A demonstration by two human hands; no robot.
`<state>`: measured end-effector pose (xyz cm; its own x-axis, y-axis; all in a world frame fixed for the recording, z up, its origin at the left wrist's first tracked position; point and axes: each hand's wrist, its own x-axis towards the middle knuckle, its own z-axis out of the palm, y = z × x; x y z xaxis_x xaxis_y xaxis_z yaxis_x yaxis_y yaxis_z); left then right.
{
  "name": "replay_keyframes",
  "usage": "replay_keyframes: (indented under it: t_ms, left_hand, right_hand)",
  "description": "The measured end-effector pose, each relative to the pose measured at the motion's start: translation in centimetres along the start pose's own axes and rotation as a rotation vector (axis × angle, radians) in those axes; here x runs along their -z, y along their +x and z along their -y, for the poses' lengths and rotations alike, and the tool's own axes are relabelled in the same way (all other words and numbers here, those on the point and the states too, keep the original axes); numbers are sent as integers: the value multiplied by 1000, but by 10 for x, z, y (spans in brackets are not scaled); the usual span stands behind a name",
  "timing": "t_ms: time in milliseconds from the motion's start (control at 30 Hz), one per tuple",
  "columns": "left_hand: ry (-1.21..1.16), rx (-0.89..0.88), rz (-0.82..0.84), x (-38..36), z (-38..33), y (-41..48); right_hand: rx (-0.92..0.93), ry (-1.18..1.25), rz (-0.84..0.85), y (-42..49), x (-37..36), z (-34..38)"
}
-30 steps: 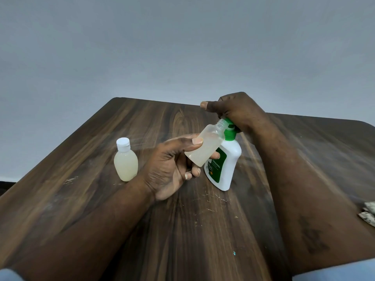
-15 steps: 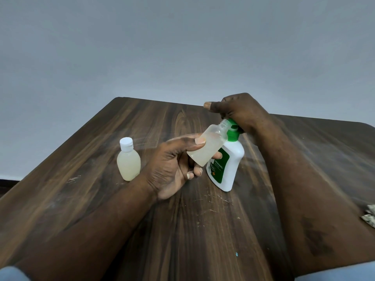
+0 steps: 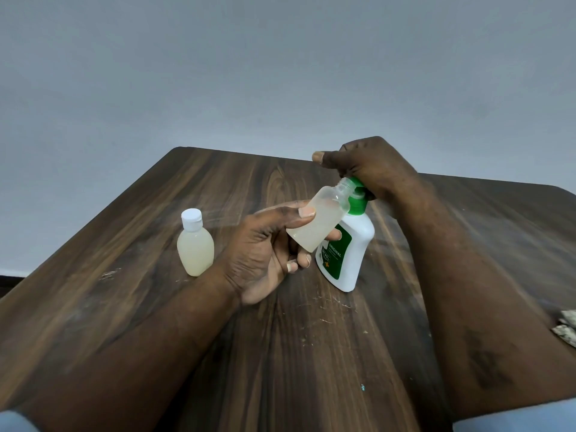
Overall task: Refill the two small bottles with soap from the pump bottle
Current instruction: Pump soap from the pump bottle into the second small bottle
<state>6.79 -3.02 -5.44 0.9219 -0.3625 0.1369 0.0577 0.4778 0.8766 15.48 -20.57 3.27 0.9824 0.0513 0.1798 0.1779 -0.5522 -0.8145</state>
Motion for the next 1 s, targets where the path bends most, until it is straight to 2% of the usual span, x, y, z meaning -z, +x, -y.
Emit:
replay_keyframes:
  t_ms: [200,500,767,1000]
  left_hand:
    - [-3,7,-18,-1,2,0]
    - [-25,1,38,-3,0,-1]
    - [-17,0,-17,0,2,0]
    - [-7,-6,24,-3,0,-2]
  right_hand:
    - [-11,-7,18,0,-1,-2]
    - [21,38,-9,2,3,-1]
    - [-10,-28,16,-2,-1,-1]
    - [19,-8,-12,0,2,2]
